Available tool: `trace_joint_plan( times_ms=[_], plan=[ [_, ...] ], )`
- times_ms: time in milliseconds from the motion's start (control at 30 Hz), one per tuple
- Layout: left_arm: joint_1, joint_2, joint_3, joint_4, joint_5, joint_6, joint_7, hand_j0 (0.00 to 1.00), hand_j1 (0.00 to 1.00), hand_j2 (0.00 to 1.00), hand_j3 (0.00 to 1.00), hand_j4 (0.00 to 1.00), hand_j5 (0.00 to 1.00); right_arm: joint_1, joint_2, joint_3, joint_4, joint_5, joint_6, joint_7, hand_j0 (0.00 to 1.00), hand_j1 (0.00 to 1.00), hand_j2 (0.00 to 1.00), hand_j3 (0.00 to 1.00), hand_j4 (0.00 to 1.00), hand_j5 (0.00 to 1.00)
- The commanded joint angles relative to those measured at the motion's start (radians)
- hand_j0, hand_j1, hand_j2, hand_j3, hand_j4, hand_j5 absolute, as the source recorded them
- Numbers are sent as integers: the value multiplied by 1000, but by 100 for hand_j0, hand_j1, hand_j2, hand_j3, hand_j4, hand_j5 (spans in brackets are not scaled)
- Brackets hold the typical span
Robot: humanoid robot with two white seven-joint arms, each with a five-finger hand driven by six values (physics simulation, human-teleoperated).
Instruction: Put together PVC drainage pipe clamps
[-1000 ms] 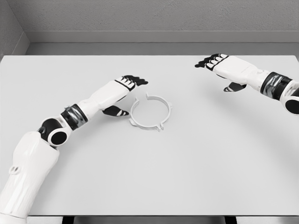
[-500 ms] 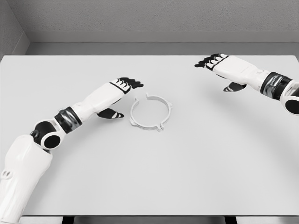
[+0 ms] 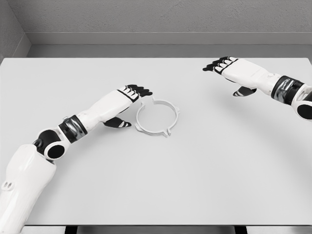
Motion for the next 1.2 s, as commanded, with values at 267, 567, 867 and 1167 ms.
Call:
trace_joint_plan(
  times_ms=[267, 567, 867, 1167],
  plan=[
    [-3, -10, -24, 4, 1, 1, 1, 100, 100, 100, 100, 100, 100, 0, -1, 1, 1, -4, 1, -1, 100, 100, 100, 100, 100, 100],
    [-5, -12, -36, 4, -1, 1, 1, 100, 100, 100, 100, 100, 100, -3, -30, -5, 6, -6, 1, -2, 100, 100, 100, 100, 100, 100],
    [-15, -27, -38, 10, -4, 1, -1, 100, 100, 100, 100, 100, 100, -2, -38, -5, 7, -6, 1, 1, 100, 100, 100, 100, 100, 100],
    [-20, -47, -38, 13, -10, 1, -1, 100, 100, 100, 100, 100, 100, -2, -38, -5, 4, -6, 1, 1, 100, 100, 100, 100, 100, 100]
  ],
)
